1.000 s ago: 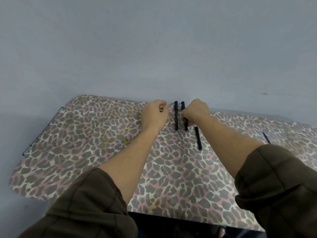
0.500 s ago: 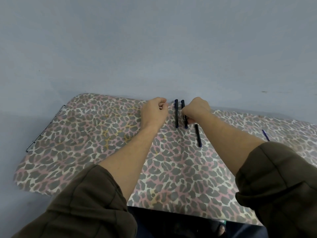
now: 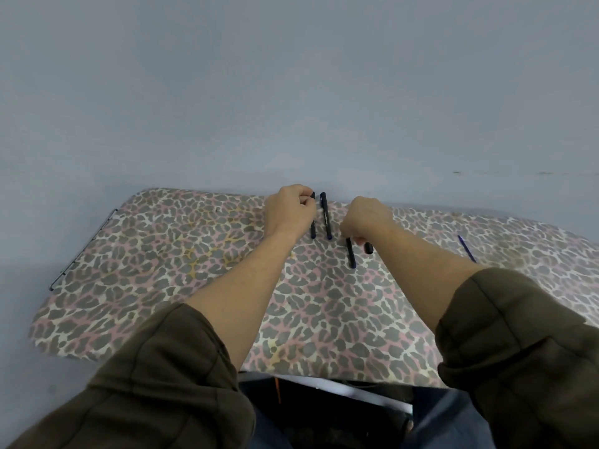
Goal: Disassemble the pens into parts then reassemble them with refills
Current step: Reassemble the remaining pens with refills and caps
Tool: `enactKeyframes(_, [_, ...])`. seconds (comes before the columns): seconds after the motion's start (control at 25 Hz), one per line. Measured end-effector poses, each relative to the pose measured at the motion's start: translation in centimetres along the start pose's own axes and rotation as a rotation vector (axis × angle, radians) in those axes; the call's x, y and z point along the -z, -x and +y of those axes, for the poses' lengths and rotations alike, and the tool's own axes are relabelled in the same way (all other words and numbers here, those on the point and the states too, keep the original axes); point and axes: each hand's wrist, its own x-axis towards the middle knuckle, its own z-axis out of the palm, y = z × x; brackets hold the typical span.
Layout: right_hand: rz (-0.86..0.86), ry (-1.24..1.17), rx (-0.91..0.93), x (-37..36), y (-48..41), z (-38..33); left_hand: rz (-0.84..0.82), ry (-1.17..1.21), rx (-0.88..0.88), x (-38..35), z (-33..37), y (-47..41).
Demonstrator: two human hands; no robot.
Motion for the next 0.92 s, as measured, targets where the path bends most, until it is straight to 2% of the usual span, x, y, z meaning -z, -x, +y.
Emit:
enactKeyframes(0.2, [-0.04, 0.074, 0.023, -1.2, 0.8, 1.0, -0.006, 0.002, -0.01, -0.1, 0.6, 0.6])
enactKeyframes(0.32, [-0.06, 0.037, -0.004, -0.7, 0.8, 0.8, -0.011, 0.002, -0.004, 0.4, 0.5, 0.9])
enactKeyframes(0.48, [0.035, -0.21, 0.002, 2.5, 1.0, -0.5, -0.022, 0.044, -0.004, 1.6, 1.1, 0.9])
enactKeyframes(0.72, [0.11, -0.567, 0.206, 6.0, 3.9, -4.4, -0.043, 0.112, -0.001, 3.7, 2.6, 1.8])
enactKeyframes(0.92, [0.173, -0.627, 0.356, 7.3, 6.7, -7.0, 0.133, 0.169, -0.042, 6.9, 3.0, 2.9])
